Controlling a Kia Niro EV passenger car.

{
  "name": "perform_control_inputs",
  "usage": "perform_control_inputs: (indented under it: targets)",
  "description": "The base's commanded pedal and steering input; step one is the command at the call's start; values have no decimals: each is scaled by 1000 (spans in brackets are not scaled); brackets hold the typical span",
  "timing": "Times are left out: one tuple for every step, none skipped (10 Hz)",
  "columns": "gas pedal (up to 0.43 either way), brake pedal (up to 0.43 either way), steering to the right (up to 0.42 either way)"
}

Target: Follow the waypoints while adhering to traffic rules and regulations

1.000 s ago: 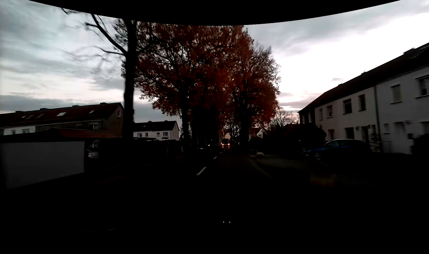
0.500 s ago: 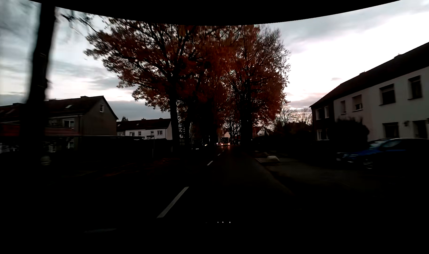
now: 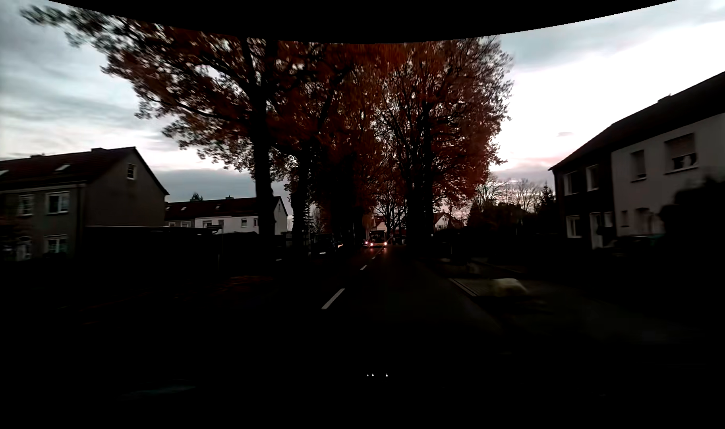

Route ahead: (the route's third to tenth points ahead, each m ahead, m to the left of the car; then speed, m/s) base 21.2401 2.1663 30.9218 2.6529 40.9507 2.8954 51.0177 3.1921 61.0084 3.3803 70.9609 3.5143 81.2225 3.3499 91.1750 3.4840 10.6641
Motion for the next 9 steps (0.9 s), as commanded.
perform_control_inputs:
  targets:
    - [47, 0, 9]
    - [47, 0, 10]
    - [47, 0, 10]
    - [47, 0, 12]
    - [47, 0, 12]
    - [39, 0, 12]
    - [28, 0, 13]
    - [28, 0, 14]
    - [28, 0, 14]
